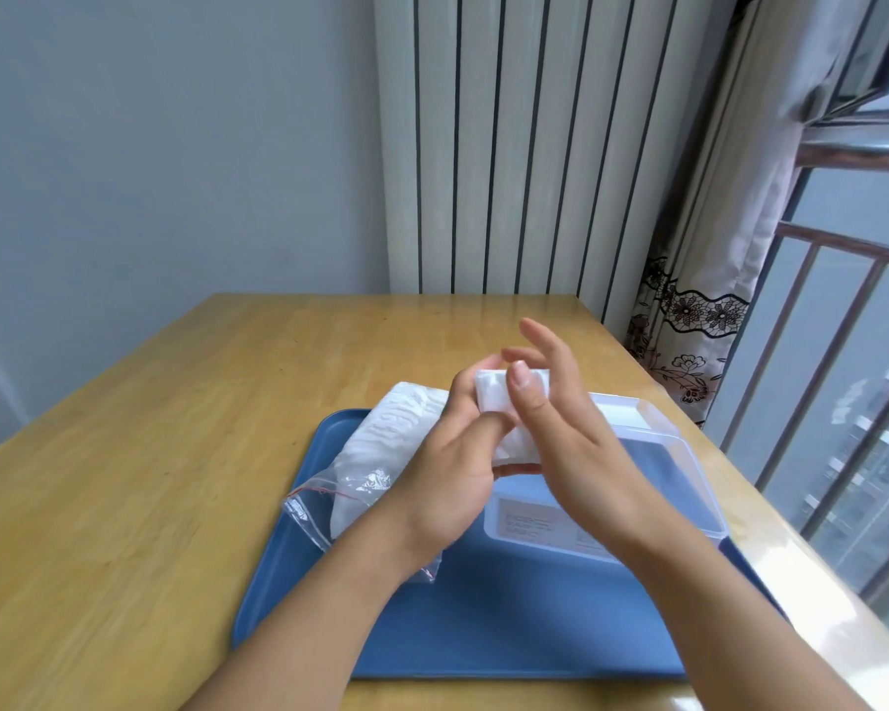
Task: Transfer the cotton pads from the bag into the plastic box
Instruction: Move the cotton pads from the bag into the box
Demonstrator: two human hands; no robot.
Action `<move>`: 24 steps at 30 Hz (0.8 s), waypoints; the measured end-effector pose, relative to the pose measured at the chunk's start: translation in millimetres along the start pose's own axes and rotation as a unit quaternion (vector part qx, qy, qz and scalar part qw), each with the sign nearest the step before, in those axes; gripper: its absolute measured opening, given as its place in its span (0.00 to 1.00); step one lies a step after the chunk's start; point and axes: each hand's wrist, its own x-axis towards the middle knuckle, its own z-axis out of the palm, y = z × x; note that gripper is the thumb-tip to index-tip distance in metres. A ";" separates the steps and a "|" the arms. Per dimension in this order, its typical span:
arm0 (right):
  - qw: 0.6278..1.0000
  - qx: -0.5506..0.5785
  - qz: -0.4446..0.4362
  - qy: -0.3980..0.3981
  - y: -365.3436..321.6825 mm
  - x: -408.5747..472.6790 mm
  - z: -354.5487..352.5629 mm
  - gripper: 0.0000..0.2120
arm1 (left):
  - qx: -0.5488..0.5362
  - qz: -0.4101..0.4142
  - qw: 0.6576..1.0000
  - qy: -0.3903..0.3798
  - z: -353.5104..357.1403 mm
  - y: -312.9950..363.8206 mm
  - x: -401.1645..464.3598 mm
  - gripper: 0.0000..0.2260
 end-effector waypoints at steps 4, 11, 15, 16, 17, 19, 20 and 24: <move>0.998 -0.007 -0.056 0.010 1.2 0.1 6.8 0.30 | 0.024 0.014 1.000 -0.010 7.6 -5.8 -1.9 0.23; 0.926 -0.311 -0.207 0.055 -0.1 2.9 -8.2 0.26 | 0.105 0.046 0.993 0.035 3.3 -10.5 0.9 0.29; 0.941 -0.306 -0.141 -0.010 10.5 4.3 -5.3 0.28 | 0.075 0.032 0.995 0.056 3.5 -8.2 1.3 0.30; 0.944 -0.297 -0.143 -0.008 11.1 4.7 -5.1 0.26 | 0.047 0.027 0.996 0.072 3.5 -7.5 1.6 0.31; 0.949 -0.281 -0.145 -0.002 10.4 5.6 -5.5 0.23 | 0.016 0.023 0.995 0.095 3.1 -6.9 2.2 0.32; 0.961 -0.235 -0.140 0.026 7.7 7.0 -5.2 0.17 | -0.060 0.020 0.989 0.136 3.2 -4.6 3.5 0.33; 0.968 -0.209 -0.133 0.044 7.2 7.8 -4.9 0.15 | -0.098 0.019 0.983 0.151 3.4 -3.4 3.6 0.33; 0.990 -0.102 -0.090 0.044 3.4 7.1 -0.9 0.13 | -0.155 0.013 0.975 0.158 3.8 1.0 1.9 0.28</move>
